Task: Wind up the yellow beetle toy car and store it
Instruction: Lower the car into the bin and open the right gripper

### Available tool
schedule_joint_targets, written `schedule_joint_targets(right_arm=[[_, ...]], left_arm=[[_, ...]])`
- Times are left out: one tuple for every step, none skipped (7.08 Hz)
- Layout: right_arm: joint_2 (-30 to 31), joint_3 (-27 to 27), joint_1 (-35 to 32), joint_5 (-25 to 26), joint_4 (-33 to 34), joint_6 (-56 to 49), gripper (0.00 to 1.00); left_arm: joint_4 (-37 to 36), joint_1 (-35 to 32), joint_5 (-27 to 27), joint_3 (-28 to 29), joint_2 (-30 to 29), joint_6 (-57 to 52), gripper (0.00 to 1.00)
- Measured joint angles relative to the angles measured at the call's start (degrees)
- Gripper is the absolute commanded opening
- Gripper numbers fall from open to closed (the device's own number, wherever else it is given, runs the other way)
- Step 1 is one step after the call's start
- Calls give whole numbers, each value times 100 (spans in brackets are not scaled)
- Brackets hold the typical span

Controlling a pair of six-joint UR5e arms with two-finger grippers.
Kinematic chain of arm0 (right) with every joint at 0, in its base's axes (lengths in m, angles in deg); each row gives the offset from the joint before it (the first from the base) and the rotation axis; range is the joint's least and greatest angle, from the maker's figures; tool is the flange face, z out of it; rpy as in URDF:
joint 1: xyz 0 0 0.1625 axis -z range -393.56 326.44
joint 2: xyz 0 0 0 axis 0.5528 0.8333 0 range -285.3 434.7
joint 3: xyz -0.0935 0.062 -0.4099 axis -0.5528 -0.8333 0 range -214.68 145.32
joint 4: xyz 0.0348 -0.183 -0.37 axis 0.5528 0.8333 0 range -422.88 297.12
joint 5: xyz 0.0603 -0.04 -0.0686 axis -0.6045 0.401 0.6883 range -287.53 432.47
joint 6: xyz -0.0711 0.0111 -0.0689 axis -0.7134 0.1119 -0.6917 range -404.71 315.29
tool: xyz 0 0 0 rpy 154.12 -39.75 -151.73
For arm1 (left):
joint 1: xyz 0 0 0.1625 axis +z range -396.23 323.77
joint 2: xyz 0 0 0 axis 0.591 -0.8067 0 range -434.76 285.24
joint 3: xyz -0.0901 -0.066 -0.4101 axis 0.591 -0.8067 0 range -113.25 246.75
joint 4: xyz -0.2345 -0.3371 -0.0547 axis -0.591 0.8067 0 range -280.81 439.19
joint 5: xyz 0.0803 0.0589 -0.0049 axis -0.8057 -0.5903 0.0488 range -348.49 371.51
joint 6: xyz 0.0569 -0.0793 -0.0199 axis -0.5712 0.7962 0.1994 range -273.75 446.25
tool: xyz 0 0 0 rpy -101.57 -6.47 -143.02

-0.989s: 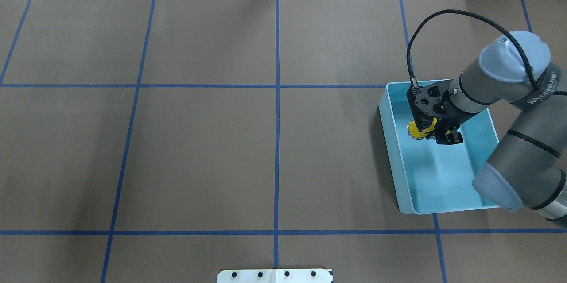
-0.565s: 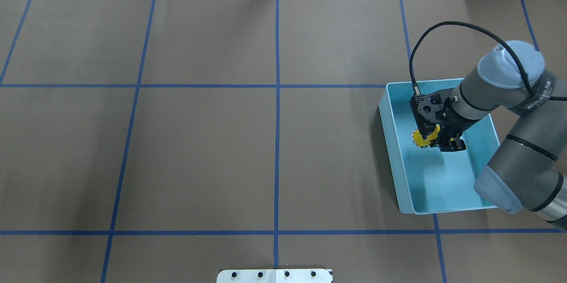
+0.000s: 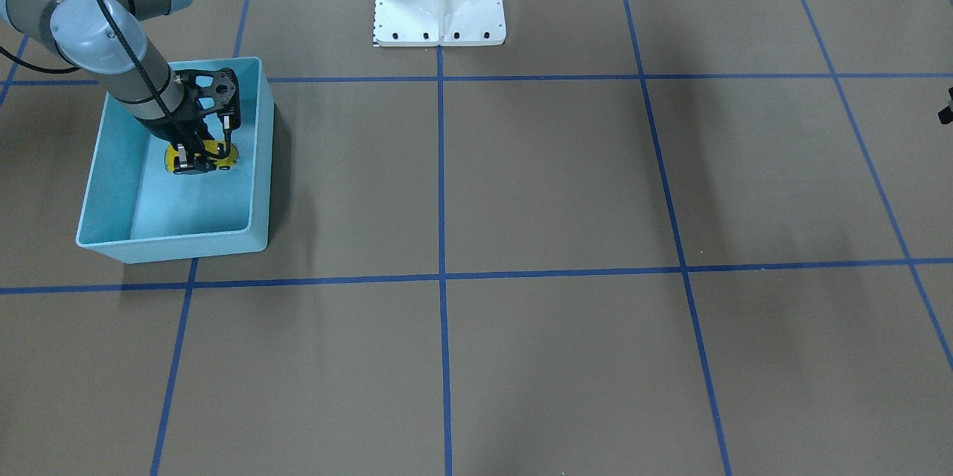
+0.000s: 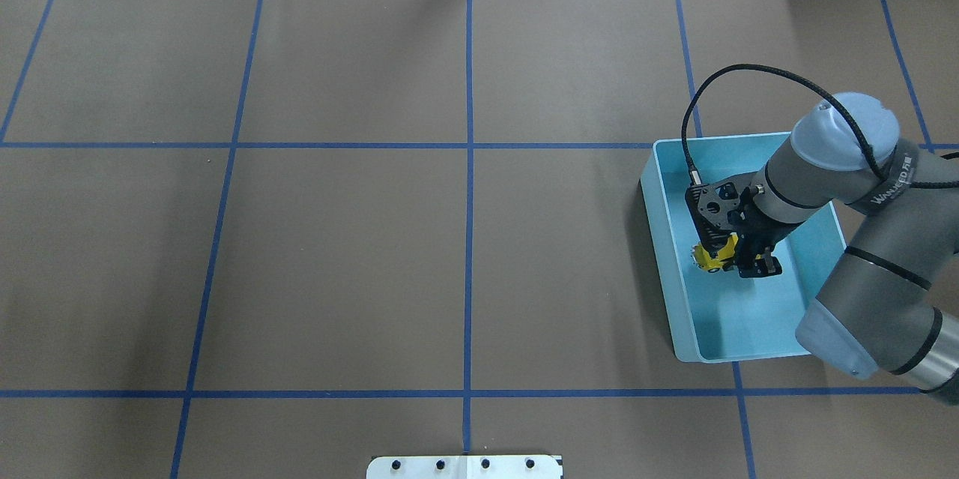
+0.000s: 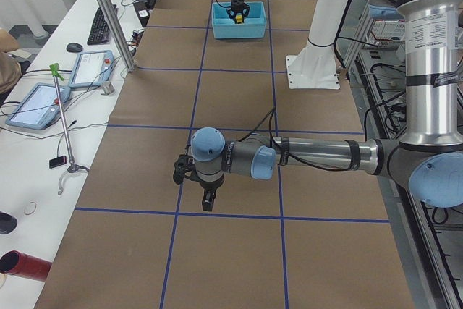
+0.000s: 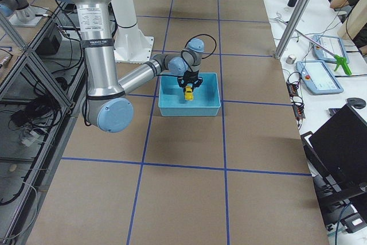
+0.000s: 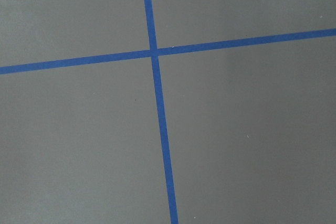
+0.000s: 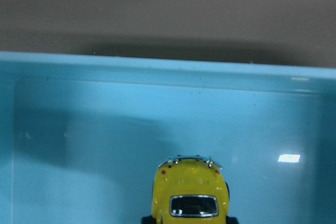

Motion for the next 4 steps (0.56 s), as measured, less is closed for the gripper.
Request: schedule_joint_targets(right_arm=[[11,-18,34,2,-2,-2,48],[23,-45,64,12,-8,-8,99],[30,-64,80,27,-78,-21,100],[35,-94,89,44,-228,-36,100]], left_arm=[[0,-4,-2,10,2,-2,100],[2,-5,-6,29,-3,-5,100],[5,-3,-8,51,-14,-8,100],[8,0,-9,63,-24,-9,100]])
